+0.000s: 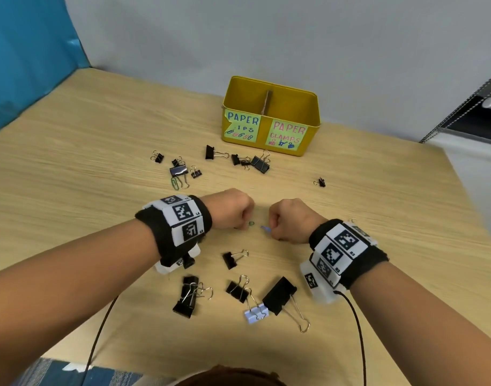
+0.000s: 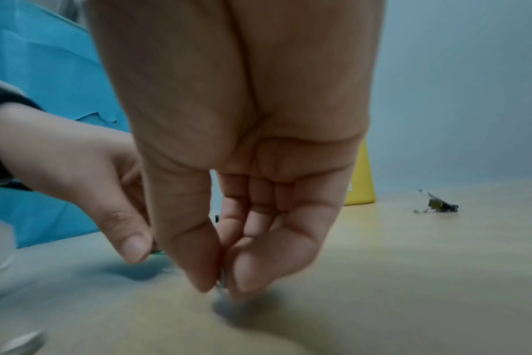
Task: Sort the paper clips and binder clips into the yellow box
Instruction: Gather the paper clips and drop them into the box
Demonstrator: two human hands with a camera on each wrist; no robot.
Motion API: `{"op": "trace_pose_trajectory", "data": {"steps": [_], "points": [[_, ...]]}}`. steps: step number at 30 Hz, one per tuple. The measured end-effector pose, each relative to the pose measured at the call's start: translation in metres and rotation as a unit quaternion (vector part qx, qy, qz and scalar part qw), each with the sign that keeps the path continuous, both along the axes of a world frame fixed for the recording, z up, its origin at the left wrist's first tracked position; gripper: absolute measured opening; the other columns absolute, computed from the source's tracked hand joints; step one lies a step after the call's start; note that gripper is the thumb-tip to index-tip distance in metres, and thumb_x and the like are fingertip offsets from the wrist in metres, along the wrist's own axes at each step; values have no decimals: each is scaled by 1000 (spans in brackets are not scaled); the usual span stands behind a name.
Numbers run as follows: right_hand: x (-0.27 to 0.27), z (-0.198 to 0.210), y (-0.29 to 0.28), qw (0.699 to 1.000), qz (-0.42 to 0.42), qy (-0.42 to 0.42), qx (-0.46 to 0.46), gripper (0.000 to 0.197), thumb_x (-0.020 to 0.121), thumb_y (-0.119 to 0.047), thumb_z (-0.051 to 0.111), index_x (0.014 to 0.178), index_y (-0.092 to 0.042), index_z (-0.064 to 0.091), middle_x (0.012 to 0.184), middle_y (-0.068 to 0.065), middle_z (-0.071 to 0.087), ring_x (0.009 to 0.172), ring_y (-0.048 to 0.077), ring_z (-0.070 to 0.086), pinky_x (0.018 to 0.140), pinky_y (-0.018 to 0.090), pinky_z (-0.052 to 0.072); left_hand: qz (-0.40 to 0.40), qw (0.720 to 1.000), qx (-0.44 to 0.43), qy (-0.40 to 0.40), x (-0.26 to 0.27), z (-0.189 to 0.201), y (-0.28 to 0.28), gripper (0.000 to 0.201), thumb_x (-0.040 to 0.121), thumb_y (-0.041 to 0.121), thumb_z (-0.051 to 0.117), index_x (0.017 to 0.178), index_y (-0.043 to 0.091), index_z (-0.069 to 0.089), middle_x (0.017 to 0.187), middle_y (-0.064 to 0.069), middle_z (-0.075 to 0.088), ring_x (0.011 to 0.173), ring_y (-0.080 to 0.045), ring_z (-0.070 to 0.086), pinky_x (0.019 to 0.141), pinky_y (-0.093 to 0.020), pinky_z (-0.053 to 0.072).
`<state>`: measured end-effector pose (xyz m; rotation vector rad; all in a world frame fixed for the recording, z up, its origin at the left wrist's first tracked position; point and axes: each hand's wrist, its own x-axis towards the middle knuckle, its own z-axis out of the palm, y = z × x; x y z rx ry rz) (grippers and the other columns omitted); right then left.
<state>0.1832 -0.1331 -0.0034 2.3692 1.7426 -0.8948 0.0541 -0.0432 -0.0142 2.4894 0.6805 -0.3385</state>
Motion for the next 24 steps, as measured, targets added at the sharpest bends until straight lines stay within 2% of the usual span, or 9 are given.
{"op": "trace_pose_trajectory", "data": {"steps": [3,6,8,11,13,16,19,21,24], "points": [[19,21,27,995,-55,57,63,12,82,-3,59,86,-15,60,85,4,60,61,13,53,51,18,44,79,993,22,-83,7,18,31,10,86,9,59,94,10,63,80,5,52,82,-14,50,74,-23,39],[38,51,66,974,-101,83,185,14,85,-2,60,93,-11,67,77,2,59,58,12,53,56,23,51,194,960,42,-198,22,42,68,7,82,13,67,88,11,64,73,7,53,79,-14,53,78,-29,48],[48,69,96,954,-114,74,267,16,85,-3,61,97,-8,70,76,1,59,63,13,54,64,24,52,258,931,55,-252,37,55,94,10,81,14,69,88,8,67,75,2,57,77,-15,55,81,-32,50],[54,83,138,937,-124,59,321,18,85,-5,59,98,-7,72,75,0,59,78,18,56,72,28,52,308,904,84,-285,56,65,128,13,80,16,70,89,7,70,85,-7,67,83,-22,62,81,-30,49],[54,85,161,934,-121,33,335,21,88,-7,55,101,-7,72,86,5,67,87,22,61,88,34,53,327,894,104,-289,67,66,147,15,80,18,70,90,8,72,94,-12,71,91,-25,65,81,-27,47],[49,77,186,935,-98,-22,339,27,91,-8,50,107,-10,71,112,11,70,109,26,61,95,26,44,331,899,90,-271,74,64,167,20,84,22,65,98,10,73,103,-14,71,100,-25,63,84,-25,45],[48,68,195,948,-75,-53,306,28,93,-14,50,114,-15,68,123,12,63,116,27,57,97,28,44,298,922,105,-225,69,62,172,27,89,28,57,108,14,70,117,-14,64,113,-28,55,96,-33,43],[47,67,188,950,-62,-73,298,27,93,-20,51,114,-18,67,125,12,58,116,27,56,97,32,44,283,922,141,-225,57,64,165,27,89,28,56,109,16,69,124,-14,53,120,-29,46,105,-39,38],[37,73,154,953,-27,-76,292,20,90,-24,56,104,-20,69,115,8,63,109,25,58,91,31,46,233,938,131,-221,31,74,134,18,85,27,63,101,18,66,112,-7,44,100,-20,48,97,-34,41]]}}
